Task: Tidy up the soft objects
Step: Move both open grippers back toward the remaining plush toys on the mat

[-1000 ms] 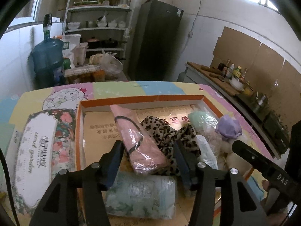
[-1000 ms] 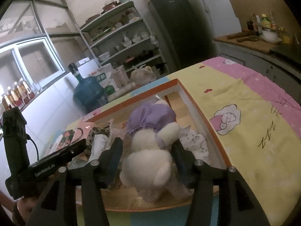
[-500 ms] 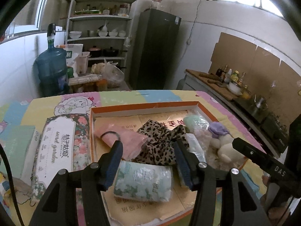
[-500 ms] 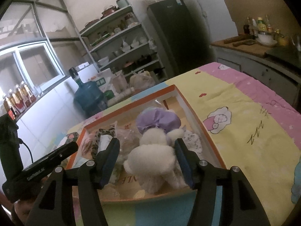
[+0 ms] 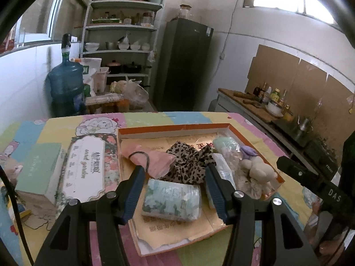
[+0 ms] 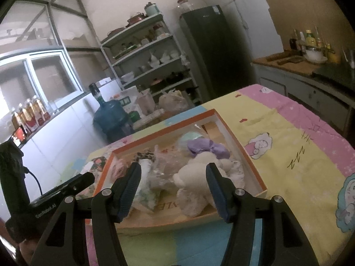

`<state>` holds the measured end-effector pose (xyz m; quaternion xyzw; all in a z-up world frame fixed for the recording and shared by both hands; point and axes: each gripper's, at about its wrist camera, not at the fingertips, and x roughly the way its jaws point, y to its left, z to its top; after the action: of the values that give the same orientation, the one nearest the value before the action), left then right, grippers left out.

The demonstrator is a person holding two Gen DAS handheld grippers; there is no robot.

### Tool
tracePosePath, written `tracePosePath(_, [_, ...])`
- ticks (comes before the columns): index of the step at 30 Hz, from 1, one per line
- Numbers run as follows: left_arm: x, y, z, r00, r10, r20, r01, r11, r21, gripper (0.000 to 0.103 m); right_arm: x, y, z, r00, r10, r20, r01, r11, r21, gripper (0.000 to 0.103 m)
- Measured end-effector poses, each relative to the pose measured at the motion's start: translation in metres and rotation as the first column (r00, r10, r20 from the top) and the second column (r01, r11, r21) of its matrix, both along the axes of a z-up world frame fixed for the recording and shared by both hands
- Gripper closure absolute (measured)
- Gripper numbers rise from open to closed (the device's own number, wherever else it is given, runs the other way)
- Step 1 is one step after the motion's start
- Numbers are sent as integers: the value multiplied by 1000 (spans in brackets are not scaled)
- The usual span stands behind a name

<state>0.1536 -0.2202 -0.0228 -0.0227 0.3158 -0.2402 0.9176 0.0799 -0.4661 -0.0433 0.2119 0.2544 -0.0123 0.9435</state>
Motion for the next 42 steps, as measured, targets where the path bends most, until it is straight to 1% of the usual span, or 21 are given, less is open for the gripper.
tracePosePath(12, [-26,32,16,999,29,40,-28,999,-24,46,-18,31,22,998,38,42,-36,999,-30,40])
tracePosePath(25, [-48,74,27,993,87,82,-83,995,-47,46,-26,71,36,994,90,61,-86,994,-70,40])
tracePosePath(34, [-64,113,30,980,157,121,-153,987,-43,46,-25,115,43,982,175,72,-167,980,-105,40])
tracePosePath(42, [-78,164,21,958,254,131,-253,967,-32,46,-21,159,37,963,256,79,-248,964,-98,40])
